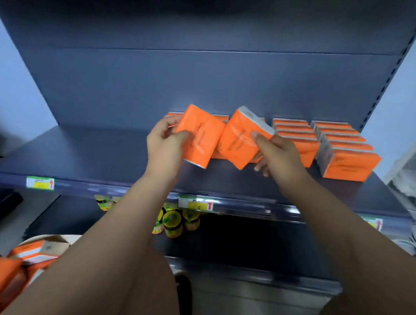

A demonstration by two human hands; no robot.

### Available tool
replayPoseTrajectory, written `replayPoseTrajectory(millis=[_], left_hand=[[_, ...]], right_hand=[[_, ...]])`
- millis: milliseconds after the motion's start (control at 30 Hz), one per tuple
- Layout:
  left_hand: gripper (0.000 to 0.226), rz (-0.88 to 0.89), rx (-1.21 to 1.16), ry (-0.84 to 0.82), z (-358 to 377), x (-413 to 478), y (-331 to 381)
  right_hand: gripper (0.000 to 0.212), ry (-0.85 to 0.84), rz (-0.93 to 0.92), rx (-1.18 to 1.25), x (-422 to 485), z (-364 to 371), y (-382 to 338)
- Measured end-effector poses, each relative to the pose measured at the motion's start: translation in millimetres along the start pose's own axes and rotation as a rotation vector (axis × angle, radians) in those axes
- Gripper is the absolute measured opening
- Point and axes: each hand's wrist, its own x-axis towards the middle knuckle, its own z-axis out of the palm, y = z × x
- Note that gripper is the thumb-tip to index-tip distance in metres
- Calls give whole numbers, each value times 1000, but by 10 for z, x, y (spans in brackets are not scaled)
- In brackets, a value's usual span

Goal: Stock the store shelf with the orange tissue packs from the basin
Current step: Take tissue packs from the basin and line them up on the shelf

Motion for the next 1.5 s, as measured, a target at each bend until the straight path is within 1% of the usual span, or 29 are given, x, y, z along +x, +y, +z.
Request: replayPoseTrajectory(millis=[100, 167, 233, 300, 333, 467, 533, 600, 633, 667, 733, 767, 833, 900, 933, 967, 1033, 1100, 1133, 1200, 1300, 1367, 1500], left_hand=[[31, 3, 93, -47, 48, 158, -102], [35, 19, 136, -117, 85, 222, -142], [41, 33, 177, -196, 124, 208, -203], [37, 24, 198, -248, 169, 196, -284], [34, 16, 207, -269, 200, 201, -326], [38, 22, 276, -383, 403, 188, -436], [46, 35, 292, -442, 516, 156, -471], [61, 36, 324, -472, 617, 137, -501], [68, 32, 344, -488, 653, 133, -511], [71, 25, 360, -508, 684, 137, -529], [70, 19, 390, -546, 725, 145, -562], [70, 17, 398, -556, 739, 144, -570], [70, 20, 406, -574, 774, 141, -573], [71, 38, 434, -587, 814, 138, -570], [71, 49, 456, -593, 833, 143, -581], [70, 61, 476, -602, 852, 138, -586], [67, 78, 501, -622, 883, 116, -602], [63, 93, 497, -629, 914, 78, -610], [61, 101, 487, -626, 929, 63, -611], [59, 114, 470, -617, 956, 41, -608], [56, 108, 443, -600, 978, 29, -602], [54, 104, 439, -600, 990, 24, -613], [51, 127, 458, -609, 1021, 33, -671]], right_hand=[[32, 62, 22, 62, 138, -85, 48], [28, 93, 49, 113, 235, -163, 56], [23, 90, 82, 170, 311, -247, 58], [20, 94, 123, 218, 373, -329, 54], [20, 104, 145, 231, 399, -368, 46], [17, 107, 199, 214, 471, -532, -30], [15, 77, 219, 237, 487, -589, -42], [15, 24, 208, 230, 478, -629, -42], [21, 7, 198, 214, 480, -653, -26], [34, -1, 196, 200, 487, -684, -3], [58, -8, 202, 172, 494, -761, 33], [63, -20, 204, 154, 506, -801, 56], [61, -65, 198, 132, 527, -869, 76], [49, -87, 198, 108, 531, -911, 75], [44, -73, 199, 75, 533, -928, 78], [44, -45, 187, 23, 540, -949, 86], [56, 0, 148, -89, 567, -999, 96], [72, -31, 102, -117, 565, -1031, 88], [75, -57, 75, -121, 553, -1041, 78], [67, -65, 18, -142, 528, -1059, 66], [48, -2, -30, -196, 517, -1065, 76], [40, 23, -45, -233, 528, -1090, 95], [43, 40, -49, -314, 499, -1206, 65]])
